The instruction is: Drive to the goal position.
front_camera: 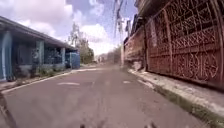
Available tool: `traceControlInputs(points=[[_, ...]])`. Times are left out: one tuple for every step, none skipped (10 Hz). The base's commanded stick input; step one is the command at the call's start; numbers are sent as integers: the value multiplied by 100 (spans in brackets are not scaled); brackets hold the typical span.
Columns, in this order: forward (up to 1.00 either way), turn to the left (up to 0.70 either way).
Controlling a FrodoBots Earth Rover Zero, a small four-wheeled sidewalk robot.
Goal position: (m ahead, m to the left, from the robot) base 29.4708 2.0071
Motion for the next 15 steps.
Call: traceControlInputs(points=[[70, 0], [70, 0], [70, 0], [70, 0], [70, 0], [70, 0], [70, 0], [70, 0], [70, 0], [70, 0], [70, 0], [70, 0], [70, 0], [43, 0], [0, 0]])
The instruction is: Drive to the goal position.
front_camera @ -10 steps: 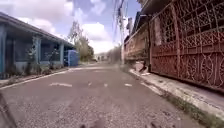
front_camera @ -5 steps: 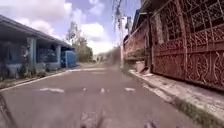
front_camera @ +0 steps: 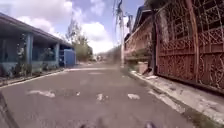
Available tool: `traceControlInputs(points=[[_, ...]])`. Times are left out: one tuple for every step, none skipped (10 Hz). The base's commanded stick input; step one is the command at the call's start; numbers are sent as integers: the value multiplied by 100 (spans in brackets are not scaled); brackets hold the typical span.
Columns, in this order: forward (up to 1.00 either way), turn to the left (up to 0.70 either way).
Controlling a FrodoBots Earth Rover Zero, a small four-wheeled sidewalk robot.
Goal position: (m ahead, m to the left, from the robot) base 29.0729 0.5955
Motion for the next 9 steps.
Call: traceControlInputs(points=[[0, 0], [0, 0], [0, 0], [0, 0], [0, 0], [0, 0], [0, 0], [0, 0], [3, 0]])
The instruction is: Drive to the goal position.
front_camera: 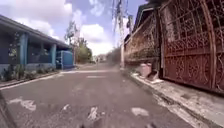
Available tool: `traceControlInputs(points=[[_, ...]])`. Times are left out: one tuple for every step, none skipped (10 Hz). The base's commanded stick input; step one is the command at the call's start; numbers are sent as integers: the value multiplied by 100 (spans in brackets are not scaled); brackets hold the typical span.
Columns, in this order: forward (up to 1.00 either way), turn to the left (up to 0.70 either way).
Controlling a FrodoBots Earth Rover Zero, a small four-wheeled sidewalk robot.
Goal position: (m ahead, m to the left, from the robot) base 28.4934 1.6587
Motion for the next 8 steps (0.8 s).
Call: traceControlInputs(points=[[53, 0], [70, 0], [70, 0], [70, 0], [70, 0], [70, 7], [70, 11], [70, 14]])
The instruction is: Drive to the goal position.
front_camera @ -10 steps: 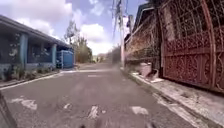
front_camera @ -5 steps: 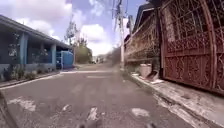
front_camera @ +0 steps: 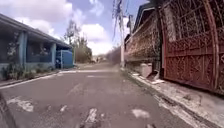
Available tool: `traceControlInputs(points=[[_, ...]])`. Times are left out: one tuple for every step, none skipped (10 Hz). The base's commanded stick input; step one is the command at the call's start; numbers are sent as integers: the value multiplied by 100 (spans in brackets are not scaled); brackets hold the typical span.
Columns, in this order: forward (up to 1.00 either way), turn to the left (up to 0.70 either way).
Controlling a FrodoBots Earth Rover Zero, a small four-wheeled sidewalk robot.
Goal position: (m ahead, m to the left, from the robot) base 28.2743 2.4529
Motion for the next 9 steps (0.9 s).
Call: traceControlInputs(points=[[70, 14], [70, 14], [70, 14], [70, 14], [70, 14], [70, 11], [70, 2], [70, 0], [70, 0]])
